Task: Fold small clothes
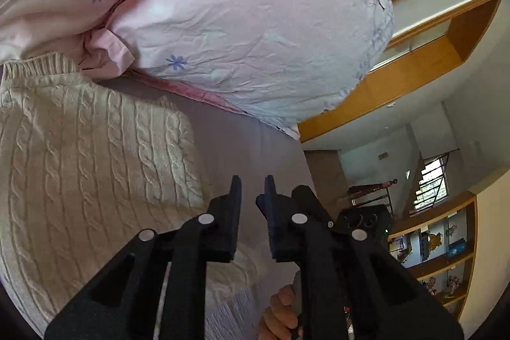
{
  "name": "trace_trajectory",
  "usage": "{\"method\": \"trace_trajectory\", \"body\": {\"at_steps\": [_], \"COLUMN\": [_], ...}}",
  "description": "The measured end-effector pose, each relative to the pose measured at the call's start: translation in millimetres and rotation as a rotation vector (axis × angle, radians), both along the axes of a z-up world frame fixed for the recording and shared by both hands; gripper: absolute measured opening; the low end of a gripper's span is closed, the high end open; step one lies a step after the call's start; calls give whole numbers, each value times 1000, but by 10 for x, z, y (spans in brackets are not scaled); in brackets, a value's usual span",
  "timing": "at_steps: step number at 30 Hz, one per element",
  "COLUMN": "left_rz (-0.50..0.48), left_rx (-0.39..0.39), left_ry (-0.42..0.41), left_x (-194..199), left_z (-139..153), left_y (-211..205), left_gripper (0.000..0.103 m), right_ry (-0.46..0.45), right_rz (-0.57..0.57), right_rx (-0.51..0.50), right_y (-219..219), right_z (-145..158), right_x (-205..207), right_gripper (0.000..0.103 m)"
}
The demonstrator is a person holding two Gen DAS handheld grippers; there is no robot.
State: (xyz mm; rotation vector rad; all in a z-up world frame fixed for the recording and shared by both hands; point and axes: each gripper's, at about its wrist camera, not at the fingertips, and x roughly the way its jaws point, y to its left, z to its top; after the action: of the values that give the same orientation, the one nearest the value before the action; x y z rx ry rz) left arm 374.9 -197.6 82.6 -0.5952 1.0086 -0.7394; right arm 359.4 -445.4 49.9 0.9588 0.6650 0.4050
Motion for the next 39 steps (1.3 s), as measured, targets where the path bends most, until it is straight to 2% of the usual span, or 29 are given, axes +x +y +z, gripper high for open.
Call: {"method": "trace_trajectory", "body": {"at_steps": [1,3,5,7,8,10,13,16,17,18,19,20,23,25,27,28,29,30,31,32,33,35,37,39], "left_rz": [3,58,108,119,115,97,63,50,41,27,17,9,-28,-66,-58,-42,-20,26,86,137,184,214,196,170], "left_rx": [28,145,261,340,357,385,424,474,486,498,509,519,496,453,462,443,396,342,300,279,254,215,182,136], "left_ry": [-42,-142,-207,-241,-246,-247,-251,-342,-368,-389,-403,-416,-423,-380,-377,-381,-374,-354,-331,-307,-251,-140,-22,41], "left_x": [-61,-240,-411,-577,-621,-715,-828,-1004,-1047,-1096,-1119,-1144,-1181,-1161,-1159,-1162,-1153,-1125,-1077,-1023,-915,-718,-517,-409], "left_z": [74,252,308,281,243,131,-40,-99,-106,-113,-119,-118,-117,-175,-204,-177,-140,-106,-85,-86,-131,-266,-471,-634], "left_y": [67,366,626,848,924,1071,1017,929,891,850,804,767,734,726,714,758,847,986,1143,1264,1403,1535,1554,1517], "left_gripper": [22,38,41,44,44,44,45,54,59,62,63,64,64,61,58,58,58,58,59,61,62,62,63,68], "right_ry": [-8,-26,-19,1,4,-3,-1,59,88,110,114,103,84,115,172,177,179,191,204,195,180,219,265,303], "right_rz": [25,84,131,173,192,219,229,277,296,308,316,312,208,139,183,192,187,184,174,166,174,212,259,297], "right_rx": [14,-3,-75,-126,-145,-213,-309,-378,-413,-443,-465,-467,-402,-356,-421,-435,-403,-354,-306,-280,-276,-295,-275,-242], "right_y": [11,74,192,316,377,504,657,825,889,951,990,989,737,529,617,643,601,535,453,395,381,426,479,540], "right_z": [5,58,114,115,116,146,202,146,103,58,15,2,71,34,-56,-61,-36,-17,5,28,42,-8,-116,-218], "right_x": [4,18,29,54,63,47,95,258,313,353,366,351,277,282,344,329,303,284,265,249,243,279,319,333], "right_gripper": [96,94,91,85,77,75,73,65,56,32,19,13,9,9,11,12,22,46,66,91,91,90,84,75]}}
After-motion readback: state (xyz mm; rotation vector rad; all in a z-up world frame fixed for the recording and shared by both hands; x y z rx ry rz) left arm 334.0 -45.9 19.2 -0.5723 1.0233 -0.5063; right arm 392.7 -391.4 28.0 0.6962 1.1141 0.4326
